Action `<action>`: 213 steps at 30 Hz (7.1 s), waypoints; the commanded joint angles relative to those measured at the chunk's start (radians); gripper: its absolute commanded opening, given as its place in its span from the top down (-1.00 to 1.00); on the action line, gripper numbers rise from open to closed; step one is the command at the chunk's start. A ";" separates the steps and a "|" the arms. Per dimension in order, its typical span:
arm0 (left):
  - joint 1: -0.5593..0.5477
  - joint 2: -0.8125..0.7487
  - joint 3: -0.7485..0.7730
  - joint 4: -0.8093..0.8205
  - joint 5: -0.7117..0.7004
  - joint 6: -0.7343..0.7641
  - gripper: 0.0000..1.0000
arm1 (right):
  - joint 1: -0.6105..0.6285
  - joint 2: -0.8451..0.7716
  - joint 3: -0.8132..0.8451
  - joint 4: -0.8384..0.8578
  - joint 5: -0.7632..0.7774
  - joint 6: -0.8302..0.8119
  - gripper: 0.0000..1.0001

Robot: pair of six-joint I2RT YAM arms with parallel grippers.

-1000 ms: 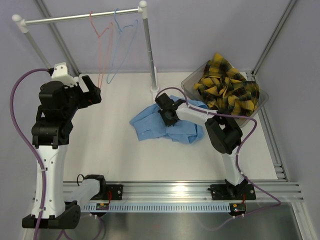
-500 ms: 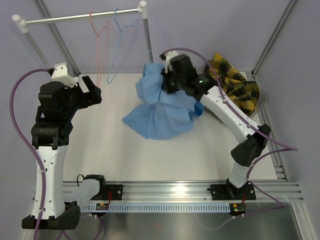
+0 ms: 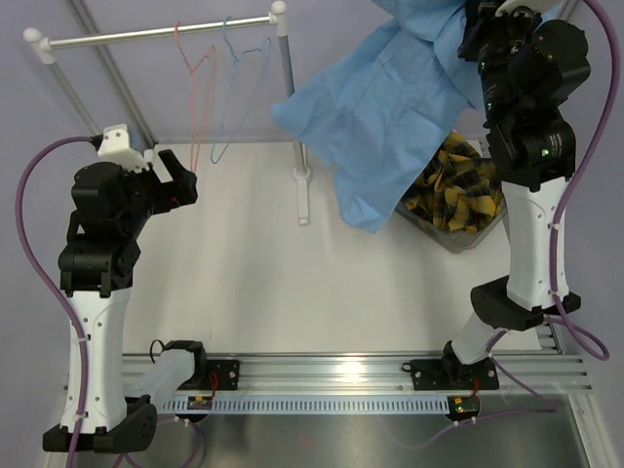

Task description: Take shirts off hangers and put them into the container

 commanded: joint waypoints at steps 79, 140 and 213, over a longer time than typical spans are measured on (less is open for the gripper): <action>-0.002 0.006 -0.061 0.028 0.107 -0.055 -0.98 | -0.420 0.330 -0.946 0.012 -0.251 0.444 1.00; -0.005 -0.189 0.045 -0.112 -0.038 0.025 -0.98 | -0.078 -0.451 -1.489 0.110 -0.105 0.214 -0.99; -0.038 -0.243 0.042 -0.113 -0.125 0.006 -0.98 | -0.357 -0.338 -0.785 -0.162 -0.205 0.308 -0.81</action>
